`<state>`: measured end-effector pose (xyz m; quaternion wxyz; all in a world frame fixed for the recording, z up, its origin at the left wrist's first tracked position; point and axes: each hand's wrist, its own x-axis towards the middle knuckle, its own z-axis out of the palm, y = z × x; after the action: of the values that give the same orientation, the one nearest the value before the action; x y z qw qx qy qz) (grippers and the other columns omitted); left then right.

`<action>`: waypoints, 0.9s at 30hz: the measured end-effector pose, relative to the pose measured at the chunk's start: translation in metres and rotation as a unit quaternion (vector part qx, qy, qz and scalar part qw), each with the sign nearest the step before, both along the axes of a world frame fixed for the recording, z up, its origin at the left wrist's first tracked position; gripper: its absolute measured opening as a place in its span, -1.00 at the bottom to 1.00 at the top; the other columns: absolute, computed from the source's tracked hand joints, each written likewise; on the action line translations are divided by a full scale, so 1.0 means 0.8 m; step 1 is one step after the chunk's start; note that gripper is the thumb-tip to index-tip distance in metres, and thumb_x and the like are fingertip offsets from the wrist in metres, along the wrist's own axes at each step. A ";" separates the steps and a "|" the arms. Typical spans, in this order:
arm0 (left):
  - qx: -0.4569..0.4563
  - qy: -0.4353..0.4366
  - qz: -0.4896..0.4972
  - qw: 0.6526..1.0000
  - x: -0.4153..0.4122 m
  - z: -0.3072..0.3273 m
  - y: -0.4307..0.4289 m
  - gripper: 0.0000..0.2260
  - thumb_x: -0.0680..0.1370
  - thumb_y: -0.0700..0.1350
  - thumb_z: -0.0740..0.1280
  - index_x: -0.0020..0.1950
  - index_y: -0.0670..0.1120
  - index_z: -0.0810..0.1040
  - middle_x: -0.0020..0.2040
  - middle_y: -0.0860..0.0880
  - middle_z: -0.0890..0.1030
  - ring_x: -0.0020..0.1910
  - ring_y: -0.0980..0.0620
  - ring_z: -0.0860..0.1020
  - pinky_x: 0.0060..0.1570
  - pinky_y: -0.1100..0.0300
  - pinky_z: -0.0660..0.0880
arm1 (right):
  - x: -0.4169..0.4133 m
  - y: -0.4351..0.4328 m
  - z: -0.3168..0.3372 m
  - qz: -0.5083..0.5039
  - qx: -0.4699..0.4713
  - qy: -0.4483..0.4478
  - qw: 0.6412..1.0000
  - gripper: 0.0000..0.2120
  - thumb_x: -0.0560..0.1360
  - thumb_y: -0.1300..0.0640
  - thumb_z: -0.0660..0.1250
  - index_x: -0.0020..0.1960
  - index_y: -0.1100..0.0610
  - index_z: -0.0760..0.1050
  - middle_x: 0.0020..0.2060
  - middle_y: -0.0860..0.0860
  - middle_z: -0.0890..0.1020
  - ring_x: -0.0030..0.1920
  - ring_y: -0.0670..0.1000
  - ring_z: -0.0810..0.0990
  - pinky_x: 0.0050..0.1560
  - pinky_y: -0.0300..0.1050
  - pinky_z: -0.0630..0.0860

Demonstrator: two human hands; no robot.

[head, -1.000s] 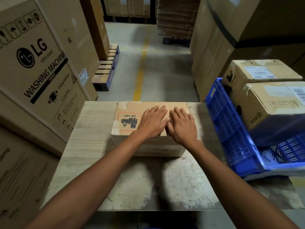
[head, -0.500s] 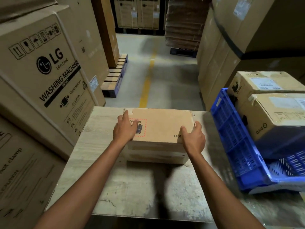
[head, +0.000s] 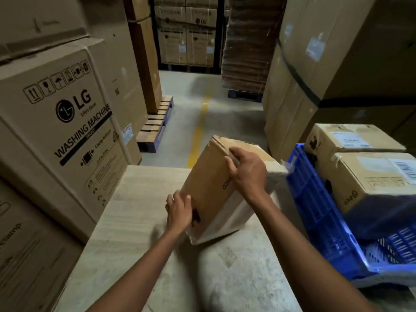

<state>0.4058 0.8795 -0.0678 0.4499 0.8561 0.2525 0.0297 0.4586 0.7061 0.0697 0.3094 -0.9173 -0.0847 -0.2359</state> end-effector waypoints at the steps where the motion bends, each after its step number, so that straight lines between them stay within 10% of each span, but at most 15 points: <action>1: -0.018 -0.054 0.016 0.998 0.001 0.013 0.004 -0.58 0.70 0.00 0.13 0.51 -0.14 0.30 0.51 -0.18 0.29 0.46 -0.19 0.29 0.38 0.00 0.26 | -0.004 0.002 -0.004 0.024 0.002 -0.014 1.000 -0.76 0.58 -0.05 0.35 0.15 0.01 0.68 -0.05 0.05 0.73 -0.04 0.12 0.65 0.00 0.03 0.53; 6: -0.184 -0.216 0.023 0.959 0.021 0.108 0.017 -0.56 0.65 0.22 0.13 0.43 0.02 0.40 0.39 -0.03 0.49 0.34 0.03 0.45 0.25 0.13 0.37 | -0.030 0.005 -0.046 -0.016 0.098 -0.025 0.995 -0.60 0.58 -0.17 0.19 -0.04 0.08 0.69 0.20 0.03 0.65 0.29 0.09 0.51 0.30 0.17 0.37; 13: -0.062 -0.213 -0.127 0.967 0.000 0.113 -0.027 -0.73 0.62 -0.16 0.33 0.33 -0.04 0.57 0.45 -0.02 0.45 0.44 0.03 0.39 0.35 0.19 0.41 | -0.059 -0.016 -0.071 -0.040 0.257 0.089 0.962 -0.80 0.48 0.07 0.33 0.07 0.11 0.59 0.18 0.03 0.62 0.24 -0.10 0.50 0.08 -0.55 0.29; 16: -0.023 -0.233 -0.136 0.963 -0.023 0.091 -0.035 -0.72 0.62 -0.23 0.32 0.33 -0.11 0.59 0.52 -0.03 0.35 0.48 0.06 0.34 0.35 0.23 0.41 | -0.066 -0.031 -0.089 -0.014 0.275 0.109 0.955 -0.74 0.43 0.00 0.30 0.09 0.03 0.58 0.17 -0.04 0.64 0.22 -0.08 0.59 0.23 -0.13 0.53; 22: 0.237 -0.326 -0.182 0.897 -0.042 0.077 -0.039 -0.77 0.54 -0.28 0.36 0.17 -0.19 0.67 0.31 -0.20 0.53 0.27 -0.16 0.44 0.23 -0.02 0.50 | -0.083 -0.036 -0.103 -0.007 0.051 -0.042 0.998 -0.80 0.54 0.13 0.32 0.06 0.17 0.66 0.28 0.12 0.62 0.36 0.14 0.51 0.35 -0.02 0.42; 27: 0.282 -0.378 -0.244 0.847 -0.042 0.075 -0.043 -0.81 0.55 -0.18 0.32 0.09 -0.19 0.67 0.04 -0.15 0.61 0.00 -0.11 0.55 -0.04 -0.01 0.53 | -0.089 -0.031 -0.112 0.070 -0.029 -0.117 0.990 -0.72 0.61 0.11 0.27 0.14 0.22 0.68 0.12 0.10 0.70 0.23 0.10 0.62 0.28 -0.02 0.52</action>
<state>0.3723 0.8454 -0.0076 0.2421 0.9027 -0.1734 0.3107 0.3873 0.6813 -0.0197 0.2864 -0.8840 -0.1912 -0.3163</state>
